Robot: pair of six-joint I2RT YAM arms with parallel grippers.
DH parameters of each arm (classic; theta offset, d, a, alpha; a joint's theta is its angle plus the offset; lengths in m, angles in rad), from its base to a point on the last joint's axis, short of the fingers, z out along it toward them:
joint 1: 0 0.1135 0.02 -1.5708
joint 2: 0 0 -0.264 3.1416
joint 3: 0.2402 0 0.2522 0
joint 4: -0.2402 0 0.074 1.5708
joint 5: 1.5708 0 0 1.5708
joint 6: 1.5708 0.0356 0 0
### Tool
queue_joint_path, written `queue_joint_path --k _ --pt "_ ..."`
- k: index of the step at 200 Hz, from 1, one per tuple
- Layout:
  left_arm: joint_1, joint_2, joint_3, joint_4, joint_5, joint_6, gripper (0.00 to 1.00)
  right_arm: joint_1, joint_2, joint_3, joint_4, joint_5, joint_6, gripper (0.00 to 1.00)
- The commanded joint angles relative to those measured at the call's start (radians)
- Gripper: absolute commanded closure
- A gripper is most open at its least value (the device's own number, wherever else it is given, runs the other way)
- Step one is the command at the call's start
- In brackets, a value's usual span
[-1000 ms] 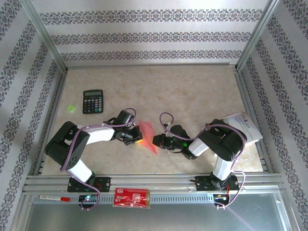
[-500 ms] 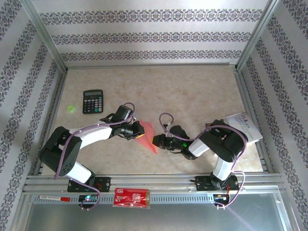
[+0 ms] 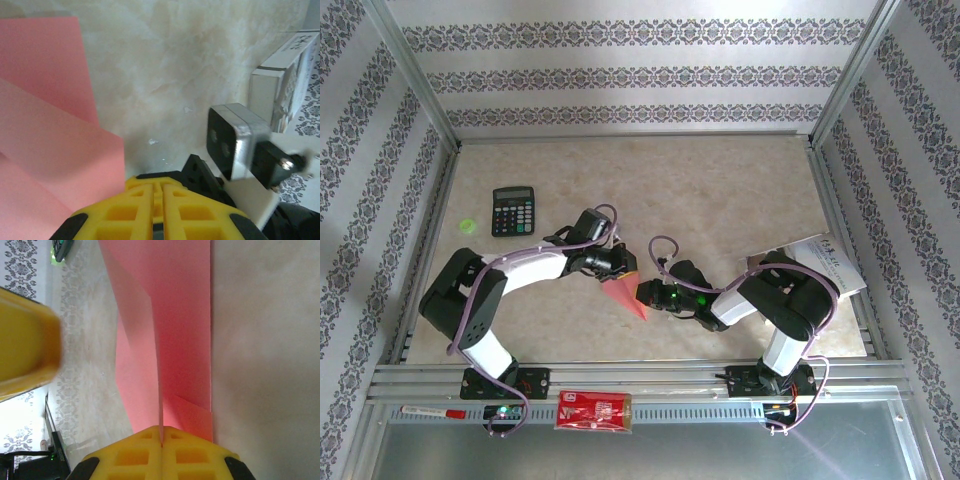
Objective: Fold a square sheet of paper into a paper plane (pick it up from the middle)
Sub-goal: Fourth fold the wing at the center of the table.
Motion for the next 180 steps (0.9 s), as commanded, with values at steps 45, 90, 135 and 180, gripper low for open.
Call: queue_joint_path --k 45,90,135,180 --pt "-0.008 0.067 0.011 0.040 0.009 0.024 0.88 0.019 0.018 0.000 -0.113 0.039 -0.028 1.00" --pt "-0.003 0.085 -0.003 0.032 -0.007 0.042 0.88 0.020 0.015 -0.003 -0.115 0.043 -0.027 1.00" --pt "0.003 0.091 -0.028 0.053 -0.008 0.038 0.88 0.021 0.012 -0.004 -0.119 0.048 -0.026 1.00" --pt "0.009 0.094 -0.049 0.058 -0.011 0.041 0.88 0.023 0.012 -0.003 -0.124 0.051 -0.024 1.00"
